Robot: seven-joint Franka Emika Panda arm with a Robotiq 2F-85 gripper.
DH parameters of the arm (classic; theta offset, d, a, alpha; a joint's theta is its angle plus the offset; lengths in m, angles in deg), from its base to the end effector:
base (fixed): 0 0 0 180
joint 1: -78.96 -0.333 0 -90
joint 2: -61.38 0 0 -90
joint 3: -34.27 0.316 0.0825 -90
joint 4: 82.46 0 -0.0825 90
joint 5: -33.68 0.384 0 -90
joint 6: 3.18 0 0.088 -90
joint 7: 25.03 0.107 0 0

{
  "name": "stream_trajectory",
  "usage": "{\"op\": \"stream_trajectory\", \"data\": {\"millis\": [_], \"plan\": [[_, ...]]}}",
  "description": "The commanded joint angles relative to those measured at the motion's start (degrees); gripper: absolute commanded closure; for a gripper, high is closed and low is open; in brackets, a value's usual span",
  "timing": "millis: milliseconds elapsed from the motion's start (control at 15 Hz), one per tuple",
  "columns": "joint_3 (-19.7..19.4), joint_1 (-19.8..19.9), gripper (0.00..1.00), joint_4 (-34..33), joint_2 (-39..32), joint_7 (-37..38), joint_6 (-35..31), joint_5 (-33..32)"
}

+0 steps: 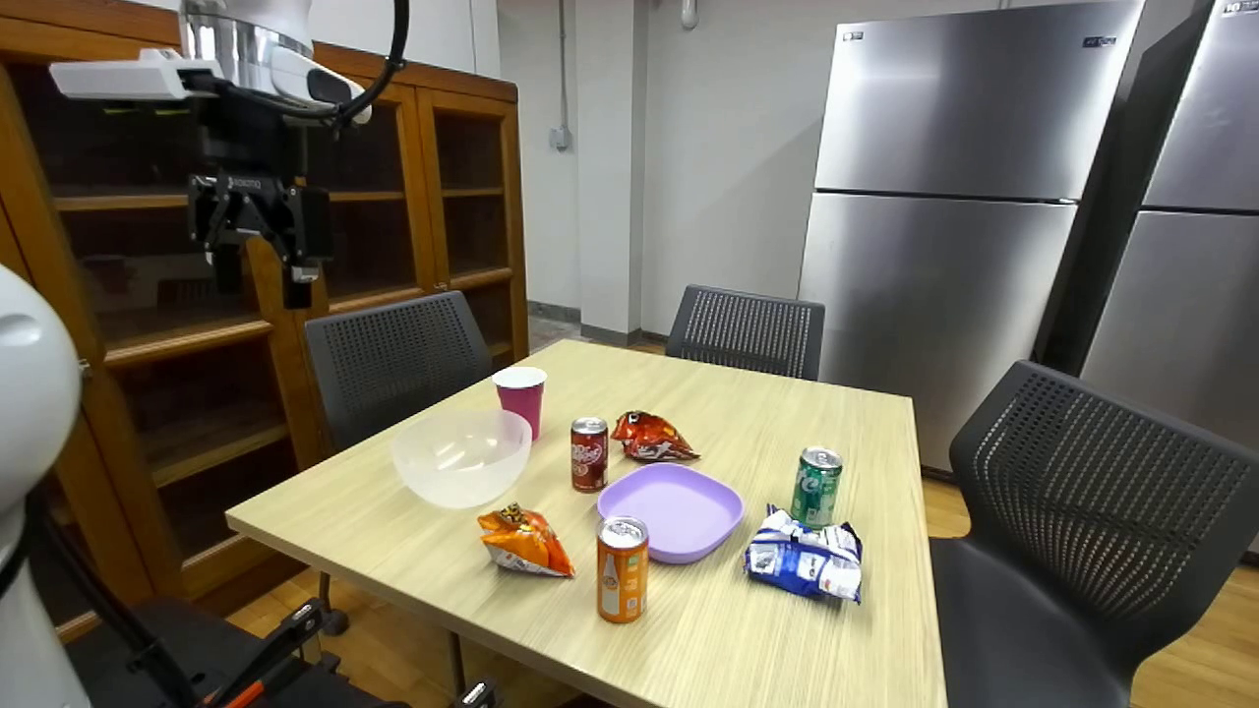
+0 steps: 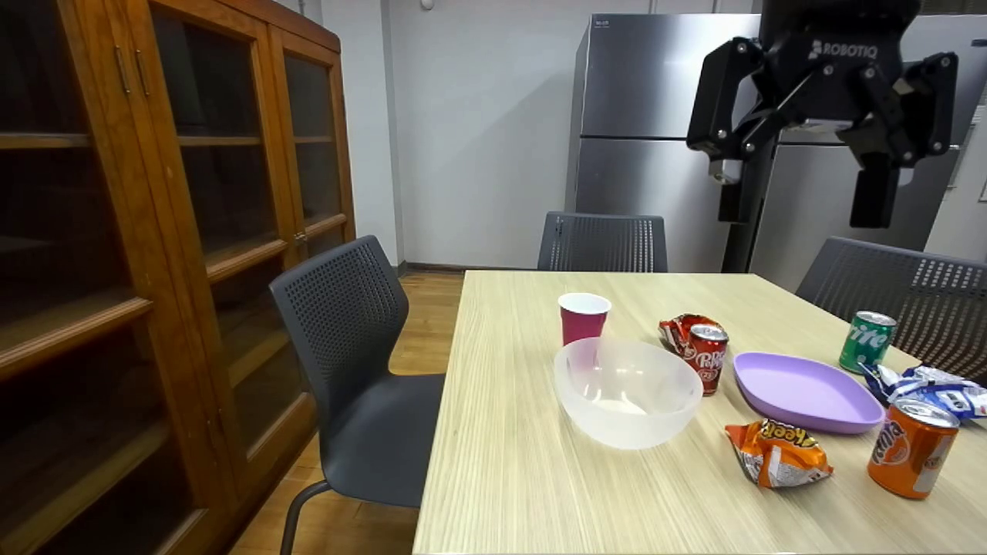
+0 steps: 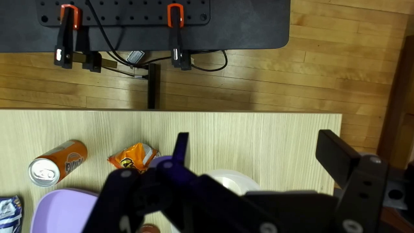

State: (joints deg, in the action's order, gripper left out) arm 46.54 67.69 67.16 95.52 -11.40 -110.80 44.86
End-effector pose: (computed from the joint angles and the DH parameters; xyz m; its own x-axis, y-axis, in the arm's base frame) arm 0.3136 0.1514 0.4272 0.9865 0.0563 -0.1535 0.0539 -0.9983 -0.0203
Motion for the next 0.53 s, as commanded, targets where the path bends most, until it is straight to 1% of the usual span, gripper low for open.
{"op": "stream_trajectory", "data": {"millis": [0,200,467], "plan": [[0.9,1.08,0.0,0.21,-0.96,0.47,-2.65,-1.86],[0.53,1.51,0.0,1.52,-0.7,0.12,-4.72,-3.67],[-1.48,2.66,0.0,4.93,0.15,-1.37,-8.52,-5.11]]}}
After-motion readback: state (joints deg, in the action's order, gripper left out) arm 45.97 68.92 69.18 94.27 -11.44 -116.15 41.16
